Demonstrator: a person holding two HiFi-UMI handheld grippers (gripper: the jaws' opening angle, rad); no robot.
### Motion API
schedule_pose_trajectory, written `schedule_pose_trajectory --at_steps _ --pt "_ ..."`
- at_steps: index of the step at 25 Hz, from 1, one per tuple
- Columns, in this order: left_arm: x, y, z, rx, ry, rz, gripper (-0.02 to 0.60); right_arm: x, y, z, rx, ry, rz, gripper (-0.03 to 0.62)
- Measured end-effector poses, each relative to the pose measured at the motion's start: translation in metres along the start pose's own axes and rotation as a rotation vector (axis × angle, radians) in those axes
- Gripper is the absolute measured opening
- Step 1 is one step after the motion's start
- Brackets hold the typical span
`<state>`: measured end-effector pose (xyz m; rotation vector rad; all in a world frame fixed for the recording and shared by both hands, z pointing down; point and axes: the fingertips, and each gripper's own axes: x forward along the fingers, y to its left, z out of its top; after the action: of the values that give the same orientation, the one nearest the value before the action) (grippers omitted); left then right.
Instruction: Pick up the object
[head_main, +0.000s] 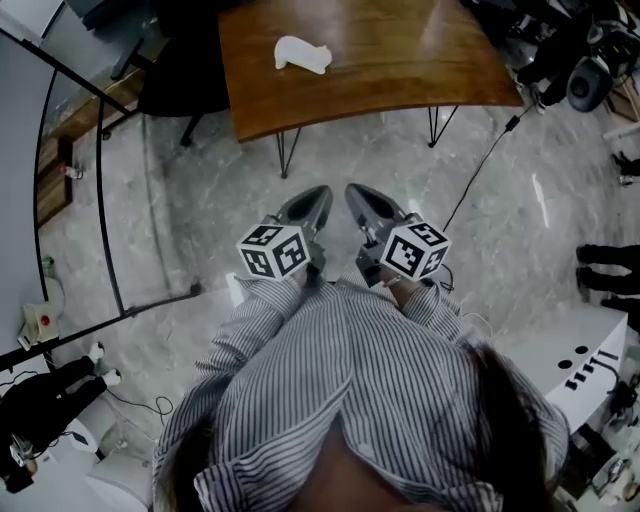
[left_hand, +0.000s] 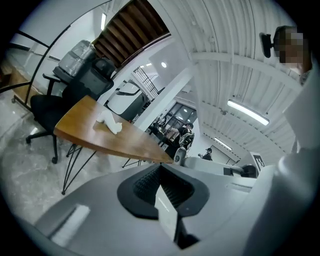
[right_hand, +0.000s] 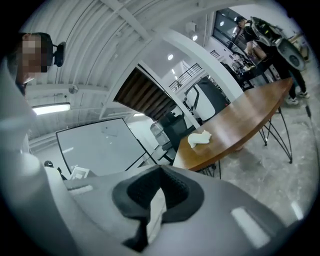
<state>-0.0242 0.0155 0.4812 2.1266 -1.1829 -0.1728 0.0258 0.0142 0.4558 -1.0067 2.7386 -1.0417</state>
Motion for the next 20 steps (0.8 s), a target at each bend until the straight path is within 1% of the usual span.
schedule_pose_trajectory --at_steps 4,8,12,15,17,20 --pt "0.033 0.046 0.063 0.016 0.002 -0.011 0.002 0.074 -0.009 0.033 0.002 0.008 0.008 0.001" --pt "0.060 0.079 0.104 0.024 0.016 -0.034 0.003 0.127 -0.025 0.060 0.011 0.003 -0.013 0.000" --pt "0.077 0.106 0.130 0.019 0.021 -0.025 0.003 0.160 -0.034 0.076 -0.007 0.015 -0.027 0.000" --pt "0.089 0.118 0.144 0.026 0.025 -0.019 0.003 0.176 -0.044 0.085 -0.010 0.021 -0.030 0.001" --pt "0.094 0.125 0.152 0.038 0.014 -0.003 0.003 0.186 -0.051 0.090 -0.015 0.029 -0.024 0.001" --pt "0.103 0.137 0.169 0.034 -0.014 0.005 0.003 0.202 -0.055 0.099 -0.023 0.039 0.001 0.002"
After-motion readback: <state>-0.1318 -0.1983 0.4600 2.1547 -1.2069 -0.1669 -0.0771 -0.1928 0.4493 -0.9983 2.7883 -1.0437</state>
